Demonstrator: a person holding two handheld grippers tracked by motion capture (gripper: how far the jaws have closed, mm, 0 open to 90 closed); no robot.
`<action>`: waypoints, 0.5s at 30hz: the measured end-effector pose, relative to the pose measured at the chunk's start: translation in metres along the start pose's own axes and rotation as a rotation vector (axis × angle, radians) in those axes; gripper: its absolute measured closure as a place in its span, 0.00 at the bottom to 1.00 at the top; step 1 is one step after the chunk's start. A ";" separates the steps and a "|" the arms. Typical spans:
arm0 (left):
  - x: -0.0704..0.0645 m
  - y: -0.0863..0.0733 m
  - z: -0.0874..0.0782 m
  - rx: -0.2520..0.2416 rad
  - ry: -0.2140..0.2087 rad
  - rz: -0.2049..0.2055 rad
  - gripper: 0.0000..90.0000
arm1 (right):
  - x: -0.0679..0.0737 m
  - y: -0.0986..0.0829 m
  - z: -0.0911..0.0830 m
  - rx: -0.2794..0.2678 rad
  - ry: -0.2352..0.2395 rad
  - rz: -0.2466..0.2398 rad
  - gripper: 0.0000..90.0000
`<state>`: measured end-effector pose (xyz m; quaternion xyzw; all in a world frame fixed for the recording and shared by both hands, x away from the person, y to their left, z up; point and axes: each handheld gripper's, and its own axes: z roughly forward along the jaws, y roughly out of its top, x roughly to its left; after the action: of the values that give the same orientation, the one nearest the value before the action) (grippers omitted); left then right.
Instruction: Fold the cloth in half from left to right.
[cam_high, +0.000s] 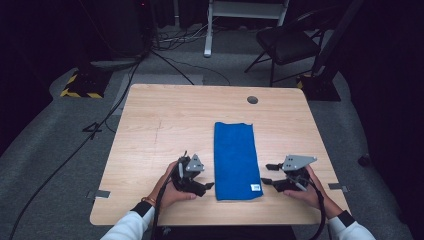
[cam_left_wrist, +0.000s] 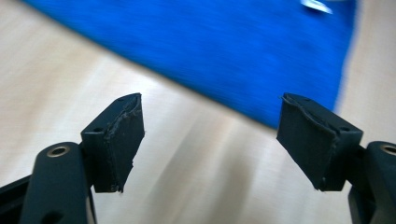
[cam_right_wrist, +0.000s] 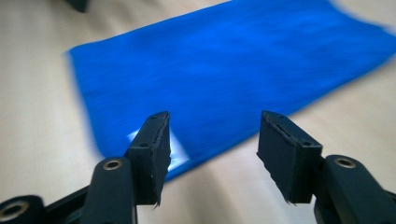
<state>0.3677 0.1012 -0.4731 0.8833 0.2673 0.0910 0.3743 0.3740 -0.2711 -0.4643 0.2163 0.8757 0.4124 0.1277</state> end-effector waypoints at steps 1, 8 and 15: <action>0.006 0.003 0.001 -0.001 0.018 -0.007 0.24 | -0.016 0.006 0.003 -0.008 -0.057 0.020 0.46; 0.038 0.024 0.022 0.001 0.075 -0.024 0.25 | -0.059 0.023 0.026 -0.028 -0.130 0.096 0.46; 0.065 0.045 0.048 0.008 0.123 -0.044 0.27 | -0.092 0.036 0.061 0.012 -0.179 0.169 0.46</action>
<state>0.4577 0.0810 -0.4776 0.8714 0.3094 0.1357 0.3558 0.4886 -0.2542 -0.4707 0.3260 0.8420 0.3953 0.1689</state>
